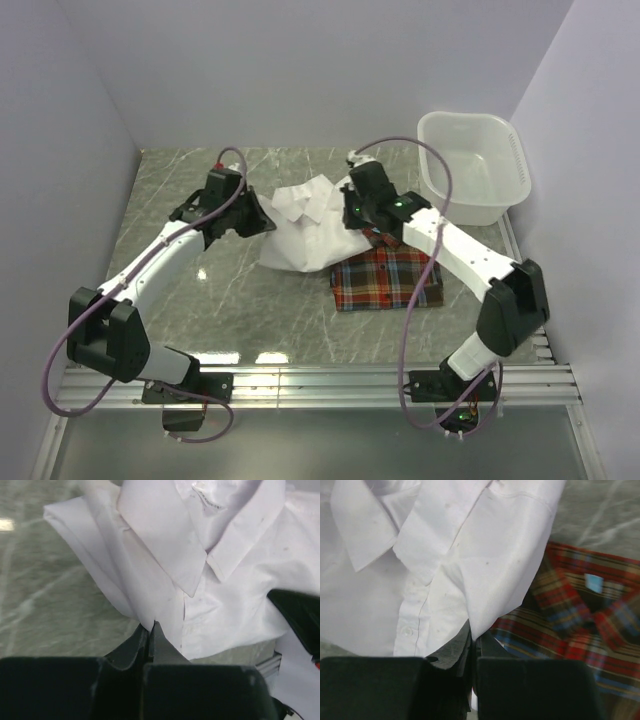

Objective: Fold and stack the long sleeve shirts
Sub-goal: Neatly place the folded shirt to the corner

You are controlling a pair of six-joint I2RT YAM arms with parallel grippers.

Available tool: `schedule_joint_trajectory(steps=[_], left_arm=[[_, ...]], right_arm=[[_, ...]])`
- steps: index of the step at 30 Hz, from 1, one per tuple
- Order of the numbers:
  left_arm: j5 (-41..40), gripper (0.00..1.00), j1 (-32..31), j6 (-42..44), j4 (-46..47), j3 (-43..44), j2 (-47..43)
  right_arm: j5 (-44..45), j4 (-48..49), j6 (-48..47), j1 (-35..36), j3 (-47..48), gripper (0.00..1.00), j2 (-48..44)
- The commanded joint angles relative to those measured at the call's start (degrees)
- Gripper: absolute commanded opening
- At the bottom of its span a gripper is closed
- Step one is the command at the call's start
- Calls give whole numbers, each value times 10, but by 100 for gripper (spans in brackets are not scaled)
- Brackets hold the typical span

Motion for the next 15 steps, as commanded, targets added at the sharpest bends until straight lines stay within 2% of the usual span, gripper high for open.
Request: schedule_joint_trajectory(steps=[1,6,11,15], left_arm=[[-6,1,-53,-54,41,40,11],[-27,0,-134,-78,61,79,59],[-42,0,-203,-103,86,117,109],[-64,1,-245,-121,100,120,133]], right_arm=[[61,-41,-35,-39,-27,0,-76],[89,-76,-58,-125,-73,0,-145],[133,-84,-22,-163,-128,0,-199],[150,-102,0,-184,-156,0,-202]])
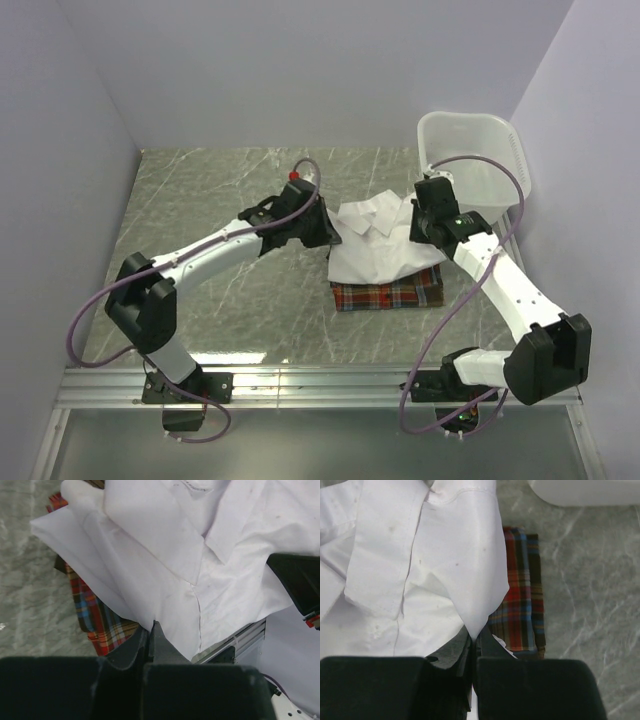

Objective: Fold and stack the long sleeve shirts
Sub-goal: Neatly place the folded shirt to the corner

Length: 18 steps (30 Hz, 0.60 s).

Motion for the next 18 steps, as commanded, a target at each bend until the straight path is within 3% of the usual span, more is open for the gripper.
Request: schedule_joint_trajectory(steps=[1,6,18], left_arm=[[-31,0,-30,-35,39,19,12],[-56,0,-65,-38,44,12,33],[-107,0,-68,-37,48,-31,87]], right_arm=[[37,-11,29,-18,-23,0,-14],[72,-12,67,-28,-56,0,-1],[88,-4,122,-35,-108,0,47]])
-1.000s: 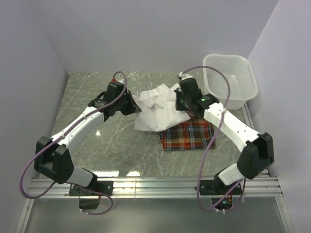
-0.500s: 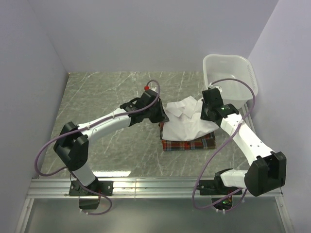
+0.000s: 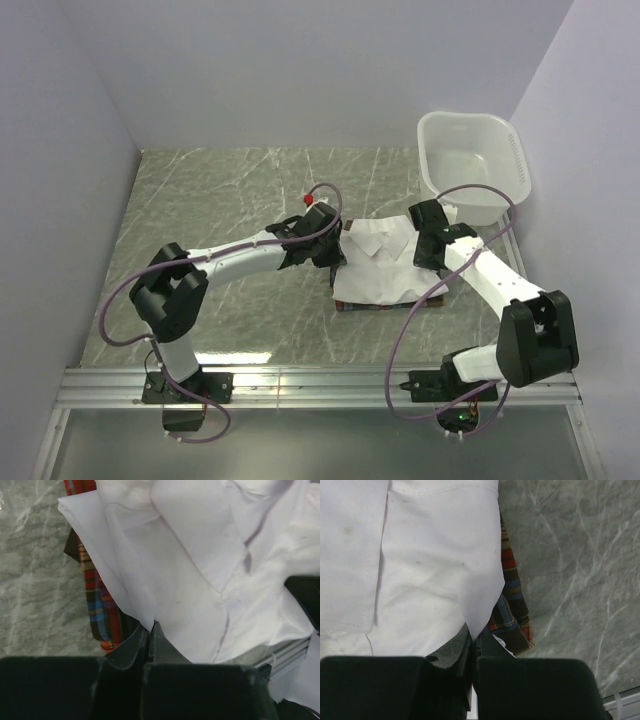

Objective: Fold and stack the long sleeve shirts
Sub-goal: Neatly place the folded shirt to the corner

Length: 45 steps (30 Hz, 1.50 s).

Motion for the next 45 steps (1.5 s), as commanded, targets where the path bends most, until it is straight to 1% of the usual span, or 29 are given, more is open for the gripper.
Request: schedule_joint_trajectory(steps=[1,4,5,6,7,8,9,10,11,14,15,17,18,21,22,24,25,26,28,29,31,32,36,39,43,45], left_arm=[[-30,1,-1,-3,11,-1,17],[-30,3,0,-12,4,-5,25],[-30,7,0,-18,1,-7,26],[-32,10,-1,-21,-4,-8,24],[-31,13,-1,-28,-7,-10,21],[-32,22,-1,-31,-9,-12,17],[-39,32,0,-34,-15,-17,11],[-44,41,-1,-37,-22,-18,-1],[-45,57,1,-34,-27,-18,-6],[-51,79,1,-27,-51,-2,-26],[-53,81,1,-26,-56,6,-39],[-54,82,1,-26,-63,13,-50],[-53,81,1,-26,-63,19,-62],[-41,75,-1,-25,-50,23,-79],[-38,73,-1,-22,-47,24,-80],[-25,66,-1,-16,-28,28,-72],[-19,64,0,-10,-20,30,-68],[-13,58,0,-5,-13,32,-61],[-3,52,0,2,10,34,-34],[-2,47,1,3,15,34,-25],[-1,43,3,3,27,33,7],[-3,42,5,2,31,30,16],[4,38,18,-18,55,-9,47],[4,37,23,-21,57,-22,49],[-2,39,23,-19,41,-17,25],[-9,42,23,-19,30,-17,3]], right_arm=[[37,10,28,-10,5,0,4],[51,-7,44,-18,9,1,16],[55,-13,55,-19,11,14,23],[58,-19,57,-22,15,17,25],[54,-20,56,-23,17,24,27],[48,-19,55,-25,18,28,25],[44,-20,56,-25,22,35,22],[38,-20,57,-25,22,49,18],[32,-20,58,-24,25,54,5],[33,-34,67,-24,41,61,-17],[27,-39,69,-23,52,61,-25],[13,-35,73,-24,59,61,-55],[-8,-22,73,-25,62,61,-66],[-36,4,83,-30,55,54,-101],[-61,11,86,-43,49,51,-107],[-92,44,98,-63,21,49,-120],[-128,54,102,-88,11,48,-122],[-143,65,111,-100,0,47,-120],[-170,99,118,-125,-36,46,-118],[-183,110,126,-146,-49,46,-114],[-202,148,130,-172,-88,45,-103],[-231,158,134,-196,-98,45,-97],[-241,190,129,-229,-134,45,-62],[-233,189,121,-244,-138,45,-42],[-208,167,96,-243,-116,45,-72],[-206,144,79,-238,-93,46,-86]])
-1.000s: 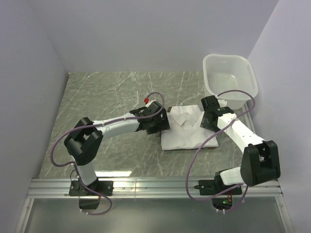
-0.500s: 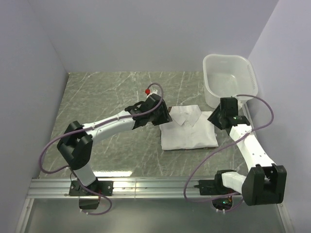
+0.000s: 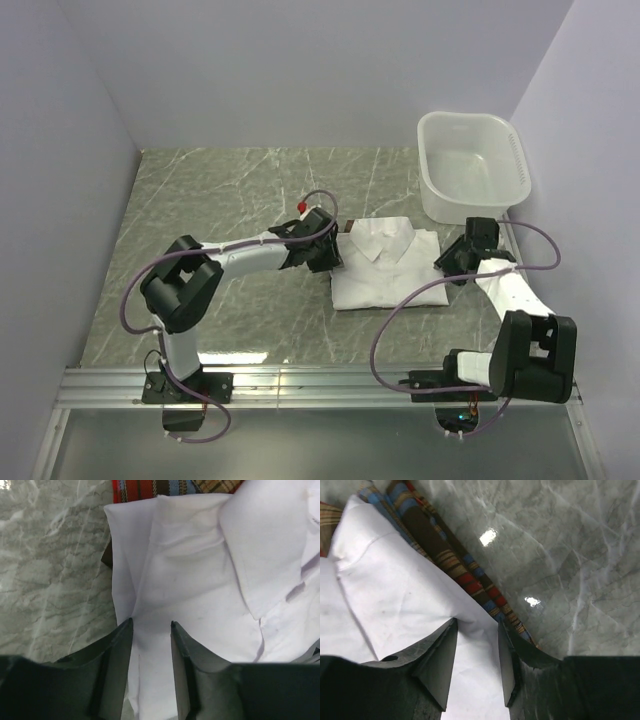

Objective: Fold and stack the long sleeve shirts
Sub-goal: Neatly place the folded shirt to the corner

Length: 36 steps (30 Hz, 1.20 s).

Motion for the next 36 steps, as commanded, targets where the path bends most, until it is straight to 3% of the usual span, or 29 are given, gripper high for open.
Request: schedule_joint_trajectory(steps=[1,5,11,18,25,30,36], left_arm=[[-12,43,1,-1,-5,11,-55],[-24,64,10,7,-32,23,-94],[-7,90,88,41,-98,23,-142],[1,95,237,140,-162,-18,-242],[-1,94,381,217,-173,-84,-320],[6,94,429,241,-154,-148,-356],[5,93,444,247,-133,-179,-348]], right_arm=[[17,-14,-40,10,49,47,-47],[61,-41,-68,76,87,51,-75],[115,-65,-71,270,166,62,-47],[187,-89,-61,435,305,67,114],[235,-129,-59,504,464,65,336],[290,-216,-47,533,595,64,475],[287,-234,-40,558,629,62,518]])
